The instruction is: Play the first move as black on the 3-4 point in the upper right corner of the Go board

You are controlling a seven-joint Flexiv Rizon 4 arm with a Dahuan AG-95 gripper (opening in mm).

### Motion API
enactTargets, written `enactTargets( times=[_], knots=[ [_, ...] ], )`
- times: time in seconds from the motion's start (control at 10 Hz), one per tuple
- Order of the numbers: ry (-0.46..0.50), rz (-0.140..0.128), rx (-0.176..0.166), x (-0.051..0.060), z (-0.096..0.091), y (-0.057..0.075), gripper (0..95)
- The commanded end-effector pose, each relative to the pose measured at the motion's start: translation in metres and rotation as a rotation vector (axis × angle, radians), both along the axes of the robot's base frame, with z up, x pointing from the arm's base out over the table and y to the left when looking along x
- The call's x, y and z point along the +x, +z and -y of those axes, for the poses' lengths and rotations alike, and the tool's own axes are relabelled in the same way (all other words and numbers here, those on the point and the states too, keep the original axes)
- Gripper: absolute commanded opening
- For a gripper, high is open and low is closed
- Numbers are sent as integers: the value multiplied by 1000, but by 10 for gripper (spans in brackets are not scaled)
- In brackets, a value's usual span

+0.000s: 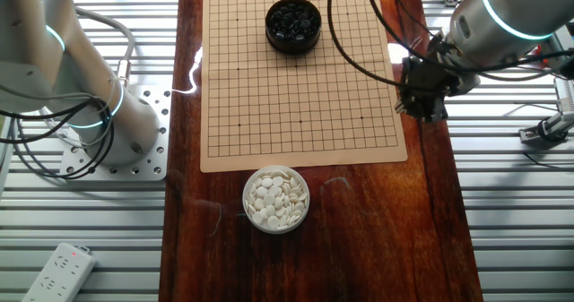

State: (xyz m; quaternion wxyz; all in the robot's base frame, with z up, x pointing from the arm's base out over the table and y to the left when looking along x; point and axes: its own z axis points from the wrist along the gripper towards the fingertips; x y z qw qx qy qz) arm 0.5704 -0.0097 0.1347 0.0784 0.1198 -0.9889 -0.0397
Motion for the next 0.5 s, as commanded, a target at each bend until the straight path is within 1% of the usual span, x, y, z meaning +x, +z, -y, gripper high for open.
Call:
enactTargets(
  times=[0.1,0.3,0.5],
  knots=[
    [-13,-1,-2,0,-4,-8,0],
    [-24,3,-4,-2,-11,-14,0],
    [-27,5,-11,-3,-17,-23,0]
  ],
)
